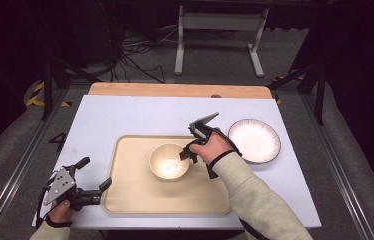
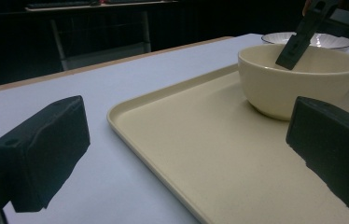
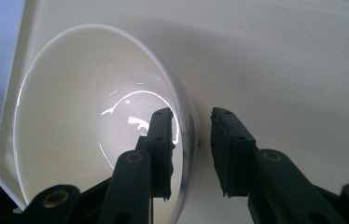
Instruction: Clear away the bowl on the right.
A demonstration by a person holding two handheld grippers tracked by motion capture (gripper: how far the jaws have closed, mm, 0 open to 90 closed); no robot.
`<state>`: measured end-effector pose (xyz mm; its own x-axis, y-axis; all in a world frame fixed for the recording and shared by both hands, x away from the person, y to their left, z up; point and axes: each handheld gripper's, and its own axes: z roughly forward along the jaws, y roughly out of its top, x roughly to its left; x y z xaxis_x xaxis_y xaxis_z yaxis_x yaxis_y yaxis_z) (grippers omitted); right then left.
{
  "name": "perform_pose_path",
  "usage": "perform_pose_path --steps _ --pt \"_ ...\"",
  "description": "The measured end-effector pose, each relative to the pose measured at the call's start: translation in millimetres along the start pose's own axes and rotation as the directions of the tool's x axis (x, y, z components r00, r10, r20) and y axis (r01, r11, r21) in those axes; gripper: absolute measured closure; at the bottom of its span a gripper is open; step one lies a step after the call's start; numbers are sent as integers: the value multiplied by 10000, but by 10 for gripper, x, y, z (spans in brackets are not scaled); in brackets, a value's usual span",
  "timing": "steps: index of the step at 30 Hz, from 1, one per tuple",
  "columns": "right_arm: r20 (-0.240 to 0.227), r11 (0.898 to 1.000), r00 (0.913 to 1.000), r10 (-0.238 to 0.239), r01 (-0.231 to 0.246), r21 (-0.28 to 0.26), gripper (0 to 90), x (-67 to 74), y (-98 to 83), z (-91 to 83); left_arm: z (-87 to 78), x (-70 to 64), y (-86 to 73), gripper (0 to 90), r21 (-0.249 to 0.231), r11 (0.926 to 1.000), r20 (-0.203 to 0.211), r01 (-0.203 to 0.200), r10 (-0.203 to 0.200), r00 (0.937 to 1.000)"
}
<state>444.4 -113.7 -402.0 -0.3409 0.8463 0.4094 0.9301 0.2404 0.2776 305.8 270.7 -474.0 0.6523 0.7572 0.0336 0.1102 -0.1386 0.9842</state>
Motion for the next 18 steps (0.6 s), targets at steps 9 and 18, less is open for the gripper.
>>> perform_pose_path --steps 9,18 --pt "318 9957 9982 -505 528 -766 590 105 2 -192 -1 1 0 2 13 10000 15 25 -25 10000" --pt "608 9663 9864 -1527 1620 -2001 447 180 -63 -407 0 -2 -2 2 -30 10000 -1 17 -17 10000"
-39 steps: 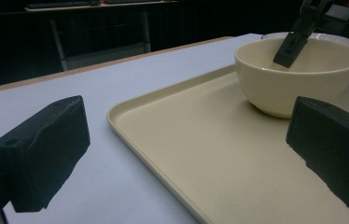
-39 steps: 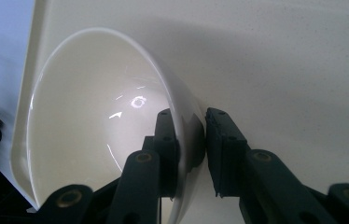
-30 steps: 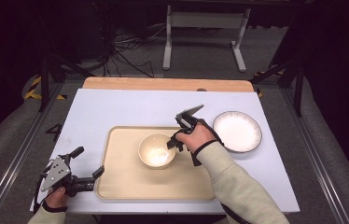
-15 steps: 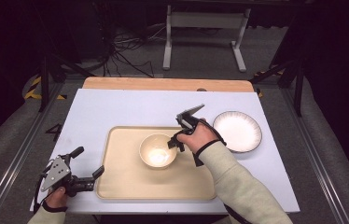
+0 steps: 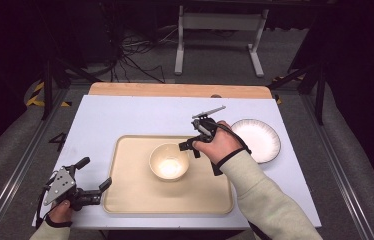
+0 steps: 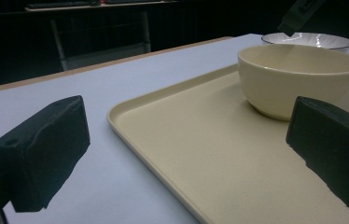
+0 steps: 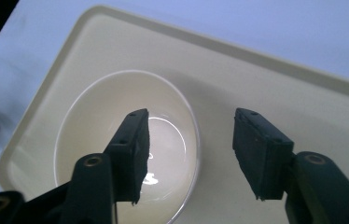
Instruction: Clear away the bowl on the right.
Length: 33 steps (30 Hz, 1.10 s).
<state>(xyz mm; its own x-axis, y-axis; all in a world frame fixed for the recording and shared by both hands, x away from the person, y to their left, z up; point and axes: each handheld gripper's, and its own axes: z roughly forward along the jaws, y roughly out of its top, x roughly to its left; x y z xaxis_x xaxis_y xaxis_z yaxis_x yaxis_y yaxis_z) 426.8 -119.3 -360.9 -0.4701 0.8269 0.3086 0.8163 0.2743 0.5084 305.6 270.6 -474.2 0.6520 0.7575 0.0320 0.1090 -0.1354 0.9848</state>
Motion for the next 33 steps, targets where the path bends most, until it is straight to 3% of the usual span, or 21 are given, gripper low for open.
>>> perform_pose_path --steps 4,6,7,8,9,12,16,18,20,24,27,30,33 --pt "6 9940 9972 -746 744 -806 374 19 -40 -79 -2 -4 -1 2 -25 10000 -28 15 -15 10000" --pt "-18 9848 9921 -1252 1241 -1212 346 19 -63 -106 -4 -6 -2 2 -40 10000 -40 3 -3 10000" --pt "-18 9848 9921 -1252 1241 -1212 346 19 -63 -106 -4 -6 -2 2 -40 10000 -40 3 -3 10000" --pt "103 9728 9868 -1617 1612 -1664 329 26 -90 -136 -3 -5 -2 2 -37 10000 -40 14 -14 10000" --pt "103 9728 9868 -1617 1612 -1664 329 26 -90 -136 -3 -5 -2 2 -37 10000 -40 14 -14 10000" --pt "59 9536 9793 -2024 1984 -2263 304 37 -136 -186 -2 -4 -1 2 -22 10000 -33 17 -17 10000" --pt "119 9166 9653 -2608 2514 -3110 262 45 -205 -278 1 4 2 2 34 10000 2 -8 8 10000" --pt "196 8933 9540 -2991 2871 -3457 232 43 -238 -307 0 4 2 2 38 10000 8 -13 13 10000" --pt "284 8768 9443 -3278 3153 -3632 218 30 -266 -327 0 4 2 2 38 10000 17 0 0 10000" --pt "494 8233 9161 -3978 3802 -4215 196 -4 -328 -390 -1 5 2 2 44 10000 16 8 -8 10000" --pt "659 7713 8920 -4473 4220 -4764 182 -36 -378 -456 0 7 2 2 48 10000 31 24 -24 10000" --pt "789 7364 8816 -4654 4351 -5180 178 -82 -427 -511 1 8 3 2 56 10000 38 28 -29 10000" --pt "805 7106 8752 -4771 4380 -5507 172 -139 -485 -556 0 8 3 2 53 10000 33 36 -36 10000"
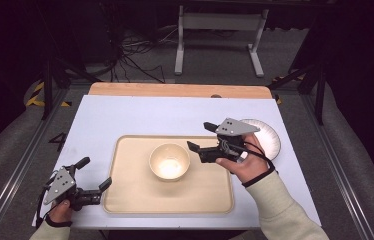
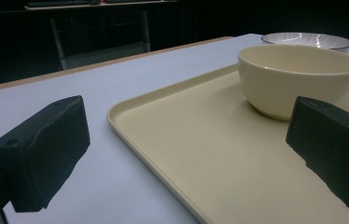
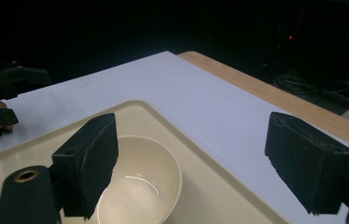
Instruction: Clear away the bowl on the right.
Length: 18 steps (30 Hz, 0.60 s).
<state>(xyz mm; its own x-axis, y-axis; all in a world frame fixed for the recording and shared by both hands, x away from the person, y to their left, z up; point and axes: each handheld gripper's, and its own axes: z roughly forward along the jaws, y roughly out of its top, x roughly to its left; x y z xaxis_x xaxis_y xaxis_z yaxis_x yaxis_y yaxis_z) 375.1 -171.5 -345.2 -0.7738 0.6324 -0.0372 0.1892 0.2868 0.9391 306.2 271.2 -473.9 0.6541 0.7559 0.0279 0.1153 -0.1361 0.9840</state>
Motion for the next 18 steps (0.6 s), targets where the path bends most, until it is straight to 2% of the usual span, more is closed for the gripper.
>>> perform_pose_path --steps 3,8,10,16,18 --pt "125 9990 9996 -257 261 -350 151 -32 -52 -79 0 0 0 2 -8 10000 -6 -8 8 10000" --pt "643 9976 9972 -384 420 -558 144 -122 -126 -206 0 -1 0 2 -17 10000 -12 -9 9 10000" --pt "840 9952 9943 -662 719 -666 143 -161 -161 -261 0 -1 0 2 -19 10000 -12 -10 10 10000" --pt "876 9914 9942 -629 723 -1090 125 -268 -317 -415 0 -2 -1 2 -15 10000 -19 -11 11 10000" --pt "971 9866 9924 -761 891 -1366 142 -299 -376 -463 -1 -2 0 2 -5 10000 -21 -18 18 10000"
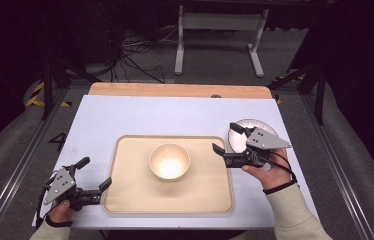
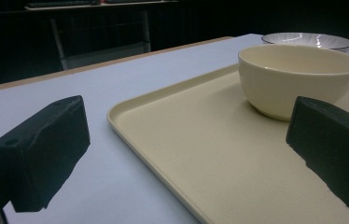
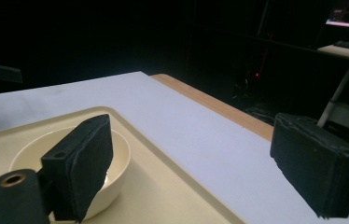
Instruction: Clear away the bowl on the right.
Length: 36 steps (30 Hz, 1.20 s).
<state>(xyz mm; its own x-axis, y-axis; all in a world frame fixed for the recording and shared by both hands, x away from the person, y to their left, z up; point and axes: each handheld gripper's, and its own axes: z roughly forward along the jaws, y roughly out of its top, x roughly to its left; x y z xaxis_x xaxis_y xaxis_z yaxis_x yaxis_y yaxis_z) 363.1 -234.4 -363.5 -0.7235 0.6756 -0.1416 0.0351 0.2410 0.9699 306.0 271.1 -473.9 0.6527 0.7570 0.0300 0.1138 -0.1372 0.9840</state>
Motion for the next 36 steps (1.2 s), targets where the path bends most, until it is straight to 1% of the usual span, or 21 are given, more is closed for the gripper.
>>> perform_pose_path --steps 4,6,9,10,11,14,15,17,18,21,24,26,30,33,36 --pt "323 9980 9982 -513 525 -363 157 -36 -88 -85 0 -2 0 2 3 10000 -16 -6 6 10000" --pt "408 9958 9970 -665 689 -604 161 -40 -133 -122 0 -2 0 2 1 10000 -16 -8 8 10000" --pt "416 9956 9985 -367 401 -844 161 -39 -216 -165 0 -2 0 2 6 10000 -15 -4 4 10000" --pt "455 9951 9982 -396 435 -892 162 -40 -239 -171 0 -2 0 2 6 10000 -15 2 -2 10000" --pt "597 9955 9975 -384 434 -844 162 -37 -275 -185 0 -1 0 2 4 10000 -16 -4 4 10000" --pt "640 9956 9976 -274 329 -872 160 -33 -328 -203 0 -1 0 2 6 10000 -11 3 -3 10000" --pt "636 9945 9976 -277 340 -993 148 -30 -363 -211 0 -1 0 2 7 10000 -11 4 -4 10000" --pt "469 9941 9989 55 -3 -1086 109 -12 -427 -221 2 0 0 2 2 10000 -7 9 -9 10000" --pt "420 9936 9990 118 -70 -1131 109 -6 -461 -225 2 0 0 2 4 10000 -8 12 -12 10000" --pt "509 9928 9984 225 -163 -1184 85 9 -533 -231 2 0 0 2 7 10000 -5 13 -13 10000" --pt "596 9895 9979 272 -185 -1431 58 22 -623 -240 2 0 0 2 9 10000 -8 10 -10 10000" --pt "752 9908 9970 195 -93 -1348 58 29 -688 -247 2 -1 0 2 4 10000 -12 32 -32 10000" --pt "708 9891 9967 409 -304 -1438 58 51 -754 -265 2 -1 0 2 4 10000 -8 38 -38 10000" --pt "718 9903 9966 414 -314 -1351 60 73 -818 -279 2 0 0 2 6 10000 3 19 -19 10000" --pt "767 9915 9962 418 -319 -1264 62 84 -842 -284 2 1 0 2 7 10000 5 11 -11 10000"
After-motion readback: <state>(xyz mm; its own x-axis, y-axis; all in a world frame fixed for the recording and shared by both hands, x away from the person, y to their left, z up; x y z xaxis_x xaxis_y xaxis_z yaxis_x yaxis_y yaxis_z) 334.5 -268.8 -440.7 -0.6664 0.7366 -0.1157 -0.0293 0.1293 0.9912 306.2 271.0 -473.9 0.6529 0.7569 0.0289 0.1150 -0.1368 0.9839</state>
